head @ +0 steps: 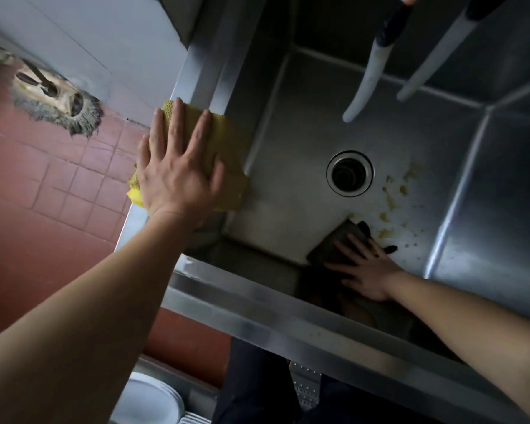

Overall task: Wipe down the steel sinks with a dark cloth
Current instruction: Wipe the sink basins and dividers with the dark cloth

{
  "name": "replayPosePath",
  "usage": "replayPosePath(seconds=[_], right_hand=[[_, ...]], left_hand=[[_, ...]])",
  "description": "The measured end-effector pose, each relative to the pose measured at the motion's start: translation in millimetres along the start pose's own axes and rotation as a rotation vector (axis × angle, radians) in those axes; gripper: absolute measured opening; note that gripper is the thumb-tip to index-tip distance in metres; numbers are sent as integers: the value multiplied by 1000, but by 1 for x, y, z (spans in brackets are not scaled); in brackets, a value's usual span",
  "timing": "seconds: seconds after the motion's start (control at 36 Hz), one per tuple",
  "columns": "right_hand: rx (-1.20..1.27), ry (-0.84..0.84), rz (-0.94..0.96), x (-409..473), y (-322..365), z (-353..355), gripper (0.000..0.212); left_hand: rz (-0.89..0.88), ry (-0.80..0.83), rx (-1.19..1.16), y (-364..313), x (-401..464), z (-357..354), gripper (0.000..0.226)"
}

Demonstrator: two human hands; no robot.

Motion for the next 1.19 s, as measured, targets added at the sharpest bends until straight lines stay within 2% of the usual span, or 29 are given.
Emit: replayPosePath(seconds=[0.14, 0.25, 0.42, 0.53, 0.61, 0.83, 1.03, 1.19], right_hand=[[34, 58, -27, -17, -22, -24, 51], [57, 20, -18, -11, -15, -14, 51], [-75, -79, 85, 25, 42, 56, 52], [-204, -40, 158, 49, 89, 105, 53], [-229, -40, 140, 61, 113, 133, 56], [21, -152, 26, 87, 144, 153, 63], [94, -253, -12, 93, 118, 160, 62], [398, -347, -265, 72, 32, 168, 59]], left_hand=[[2, -4, -9, -1, -1, 2, 67], [4, -20, 6, -1, -2, 2, 68], [4, -13, 11, -4, -1, 1, 66], [9, -5, 26, -2, -2, 1, 67], [12, 0, 36, -2, -2, 1, 68], [13, 1, 61, -4, -1, 1, 69], [9, -35, 58, -2, -1, 3, 67], [3, -19, 69, -4, 0, 1, 68]])
Point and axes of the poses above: each hand's wrist, its own x-axis towards the middle knuckle, its own z-axis out of the back of the hand, y = z × x, the point moved 10 cm from there along x, towards the middle knuckle, and after that the axes turned 14 degrees about y, right-handed, at the moved point
